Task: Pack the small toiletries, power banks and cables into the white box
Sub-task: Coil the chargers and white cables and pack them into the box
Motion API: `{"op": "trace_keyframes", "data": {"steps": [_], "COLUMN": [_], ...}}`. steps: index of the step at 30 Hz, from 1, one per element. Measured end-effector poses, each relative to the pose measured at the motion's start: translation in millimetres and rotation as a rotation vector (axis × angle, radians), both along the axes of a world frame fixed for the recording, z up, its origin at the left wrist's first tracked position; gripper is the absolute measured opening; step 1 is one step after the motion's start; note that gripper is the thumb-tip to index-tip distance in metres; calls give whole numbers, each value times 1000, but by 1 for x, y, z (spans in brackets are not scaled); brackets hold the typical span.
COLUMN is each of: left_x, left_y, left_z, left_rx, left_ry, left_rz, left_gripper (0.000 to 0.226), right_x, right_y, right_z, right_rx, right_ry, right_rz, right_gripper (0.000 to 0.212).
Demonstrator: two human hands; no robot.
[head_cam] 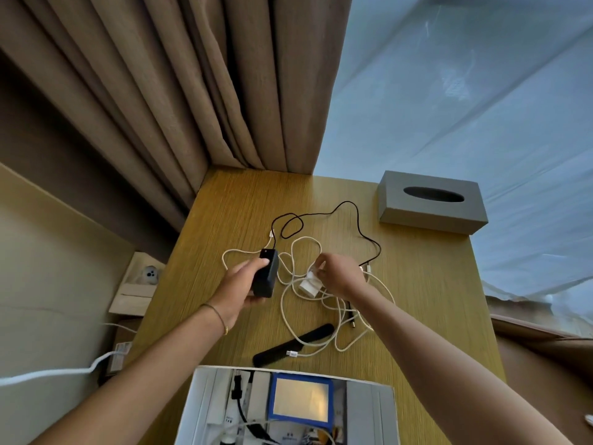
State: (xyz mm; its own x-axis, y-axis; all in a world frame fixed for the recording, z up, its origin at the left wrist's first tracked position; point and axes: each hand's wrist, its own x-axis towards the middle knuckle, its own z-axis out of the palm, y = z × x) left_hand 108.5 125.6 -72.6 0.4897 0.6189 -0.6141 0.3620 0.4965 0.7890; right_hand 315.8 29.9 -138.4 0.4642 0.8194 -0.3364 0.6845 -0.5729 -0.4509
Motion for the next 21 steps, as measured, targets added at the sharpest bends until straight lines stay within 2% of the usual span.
{"op": "trace_keyframes", "data": {"steps": [3, 5, 9, 12, 14, 18, 21], "left_x": [-12, -19, -31, -38, -44, -58, -67], "left_y": [-15, -24, -43, -56, -65, -82, -93], "left_z": [14, 20, 36, 51, 59, 69, 72], "left_rx": [-263, -308, -321, -343, -383, -435, -373], "left_ry": [-166, -187, -183, -208, -254, -336, -308], "left_rz": [167, 206, 169, 150, 158, 149, 132], "left_gripper": [39, 41, 47, 59, 59, 49, 37], "right_x": [-2, -2, 1, -4, -11, -28, -37], "right_y": [2, 3, 1, 1, 1, -4, -9], "right_z": [-3, -1, 2, 3, 3, 1, 3], "right_rx": [11, 15, 3, 23, 28, 23, 72], "right_ry": [203, 331, 454, 392, 258, -62, -77], "right_rz": [-144, -224, -318, -311, -237, -48, -20], "right_gripper": [7, 2, 10, 11, 13, 19, 16]}}
